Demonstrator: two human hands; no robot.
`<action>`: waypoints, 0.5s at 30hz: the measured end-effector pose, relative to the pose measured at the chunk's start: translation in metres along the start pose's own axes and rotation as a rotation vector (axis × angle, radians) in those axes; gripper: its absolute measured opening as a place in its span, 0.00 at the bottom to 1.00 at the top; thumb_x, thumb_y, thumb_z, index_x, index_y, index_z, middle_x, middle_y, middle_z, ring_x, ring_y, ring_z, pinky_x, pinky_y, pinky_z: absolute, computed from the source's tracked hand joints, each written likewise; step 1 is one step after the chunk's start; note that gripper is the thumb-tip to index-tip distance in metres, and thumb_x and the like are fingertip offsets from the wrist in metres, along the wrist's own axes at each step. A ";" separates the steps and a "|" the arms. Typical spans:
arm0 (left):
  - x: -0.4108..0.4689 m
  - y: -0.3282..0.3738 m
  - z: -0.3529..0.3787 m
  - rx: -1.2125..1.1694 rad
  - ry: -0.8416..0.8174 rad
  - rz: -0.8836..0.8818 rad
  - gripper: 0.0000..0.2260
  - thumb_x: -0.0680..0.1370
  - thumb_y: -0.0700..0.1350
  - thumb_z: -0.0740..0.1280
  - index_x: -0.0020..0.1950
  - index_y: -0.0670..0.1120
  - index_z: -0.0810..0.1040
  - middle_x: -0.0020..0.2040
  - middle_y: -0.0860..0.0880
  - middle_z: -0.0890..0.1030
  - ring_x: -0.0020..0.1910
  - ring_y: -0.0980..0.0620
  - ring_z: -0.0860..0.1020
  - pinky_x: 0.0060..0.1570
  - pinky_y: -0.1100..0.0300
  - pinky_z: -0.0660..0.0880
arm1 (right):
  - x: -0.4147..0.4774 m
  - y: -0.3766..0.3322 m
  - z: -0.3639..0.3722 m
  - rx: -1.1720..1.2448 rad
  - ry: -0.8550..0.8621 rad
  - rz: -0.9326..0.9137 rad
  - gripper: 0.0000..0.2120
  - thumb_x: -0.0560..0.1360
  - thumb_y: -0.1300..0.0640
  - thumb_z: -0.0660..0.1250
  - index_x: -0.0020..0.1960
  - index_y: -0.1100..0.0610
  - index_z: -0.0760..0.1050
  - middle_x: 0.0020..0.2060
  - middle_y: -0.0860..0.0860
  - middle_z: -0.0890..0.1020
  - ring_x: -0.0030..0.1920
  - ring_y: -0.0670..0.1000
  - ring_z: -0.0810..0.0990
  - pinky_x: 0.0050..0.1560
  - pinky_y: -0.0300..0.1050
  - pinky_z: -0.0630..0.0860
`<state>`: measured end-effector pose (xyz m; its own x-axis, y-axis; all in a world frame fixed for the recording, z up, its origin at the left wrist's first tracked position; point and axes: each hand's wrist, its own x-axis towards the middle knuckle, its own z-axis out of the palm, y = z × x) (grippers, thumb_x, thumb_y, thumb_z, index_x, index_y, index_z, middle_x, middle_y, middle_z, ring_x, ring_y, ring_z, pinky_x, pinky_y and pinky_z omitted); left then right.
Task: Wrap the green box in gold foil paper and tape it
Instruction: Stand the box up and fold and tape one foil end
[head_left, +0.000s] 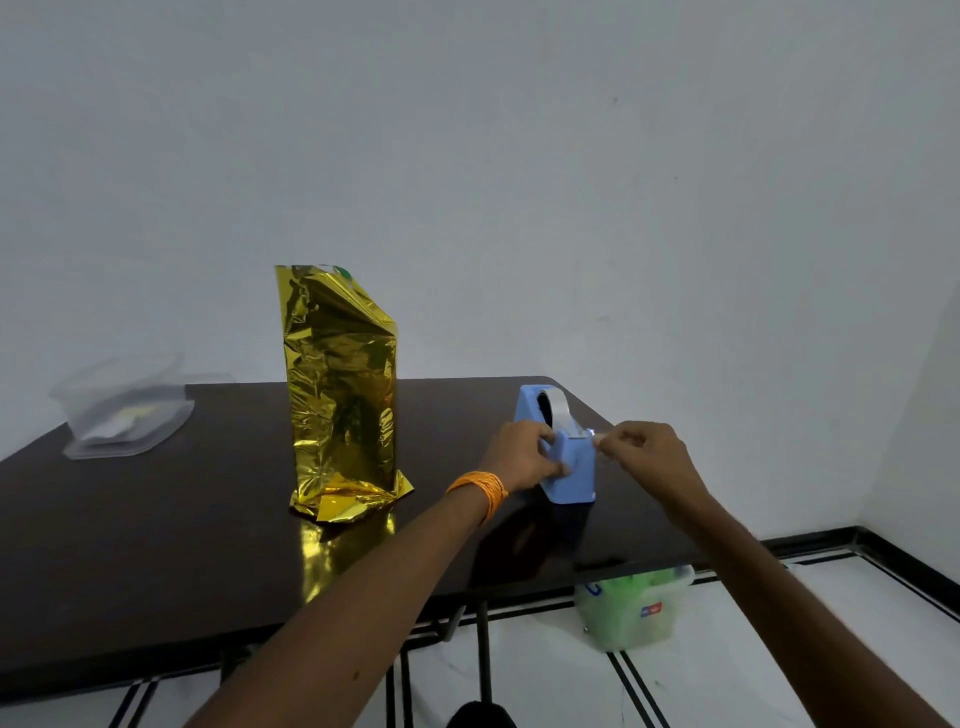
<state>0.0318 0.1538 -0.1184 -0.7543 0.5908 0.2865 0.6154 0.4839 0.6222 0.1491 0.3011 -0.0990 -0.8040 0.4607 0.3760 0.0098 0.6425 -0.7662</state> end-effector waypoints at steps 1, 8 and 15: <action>-0.002 0.001 -0.008 0.041 0.016 0.007 0.22 0.71 0.49 0.77 0.62 0.46 0.79 0.50 0.45 0.83 0.47 0.48 0.80 0.45 0.56 0.77 | 0.002 -0.012 0.000 0.061 -0.027 -0.014 0.07 0.76 0.55 0.71 0.40 0.54 0.83 0.35 0.48 0.84 0.38 0.46 0.79 0.40 0.41 0.72; -0.028 0.012 -0.125 0.157 0.434 0.121 0.11 0.72 0.40 0.67 0.52 0.49 0.83 0.44 0.51 0.85 0.45 0.50 0.81 0.47 0.54 0.79 | 0.022 -0.100 0.022 0.347 -0.163 -0.161 0.06 0.76 0.57 0.72 0.52 0.51 0.83 0.45 0.54 0.83 0.47 0.51 0.81 0.45 0.44 0.78; -0.063 0.009 -0.252 0.183 0.648 0.190 0.11 0.76 0.37 0.66 0.53 0.49 0.82 0.44 0.53 0.82 0.42 0.57 0.80 0.46 0.59 0.80 | 0.050 -0.180 0.080 0.423 -0.311 -0.395 0.12 0.80 0.52 0.67 0.63 0.44 0.76 0.54 0.49 0.84 0.55 0.47 0.83 0.60 0.49 0.79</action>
<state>0.0274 -0.0417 0.0531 -0.5791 0.1991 0.7906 0.7358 0.5452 0.4016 0.0598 0.1594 0.0157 -0.8342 0.0008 0.5515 -0.5049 0.4012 -0.7643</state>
